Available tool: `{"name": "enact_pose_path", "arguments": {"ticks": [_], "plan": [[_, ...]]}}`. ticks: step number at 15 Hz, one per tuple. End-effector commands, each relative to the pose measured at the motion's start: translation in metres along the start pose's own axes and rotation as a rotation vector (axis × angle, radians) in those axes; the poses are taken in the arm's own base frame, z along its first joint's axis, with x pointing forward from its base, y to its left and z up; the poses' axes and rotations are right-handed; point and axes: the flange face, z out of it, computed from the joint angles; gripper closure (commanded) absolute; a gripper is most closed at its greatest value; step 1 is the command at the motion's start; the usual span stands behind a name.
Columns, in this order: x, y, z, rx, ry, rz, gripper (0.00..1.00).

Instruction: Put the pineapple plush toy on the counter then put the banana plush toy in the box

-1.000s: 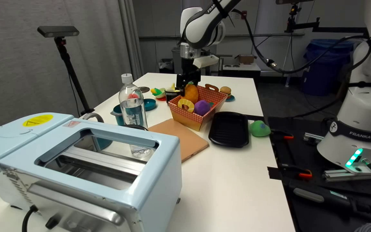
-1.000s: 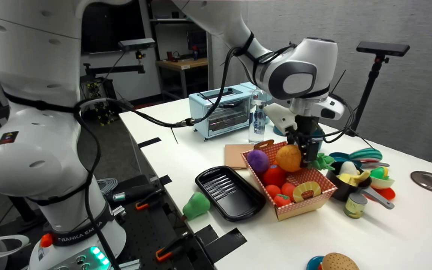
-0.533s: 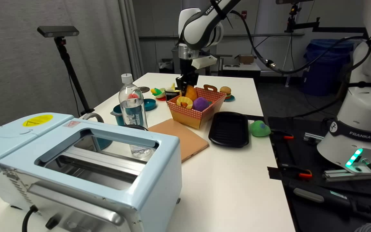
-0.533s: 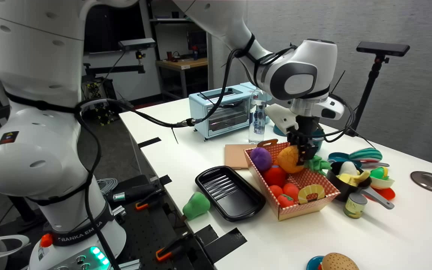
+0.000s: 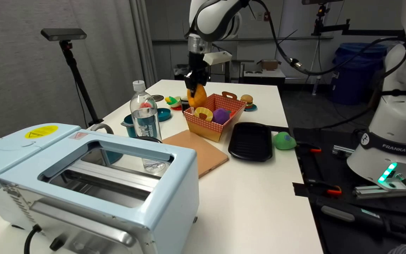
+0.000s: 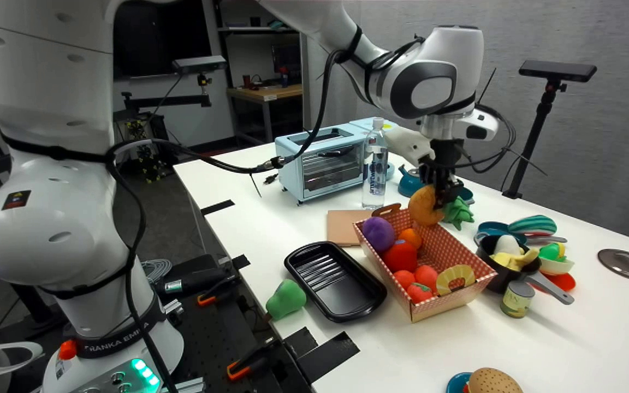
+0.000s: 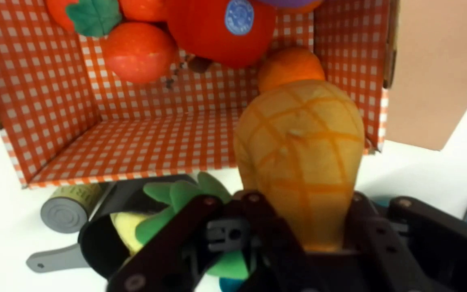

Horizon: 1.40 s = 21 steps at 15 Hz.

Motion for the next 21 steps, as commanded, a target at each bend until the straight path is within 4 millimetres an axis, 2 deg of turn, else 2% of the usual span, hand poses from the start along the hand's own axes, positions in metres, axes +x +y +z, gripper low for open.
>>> {"name": "enact_pose_path", "arguments": {"ticks": [1,4,7,13,21], "plan": [[0.006,-0.023,-0.036,0.007,0.034,-0.024,0.96],[0.012,-0.04,-0.053,0.022,0.065,-0.041,0.94],[0.022,-0.051,-0.058,0.031,0.08,-0.048,0.94],[0.051,-0.059,-0.051,0.044,0.085,-0.045,0.94],[0.086,-0.071,-0.031,0.024,0.08,-0.058,0.94]]}}
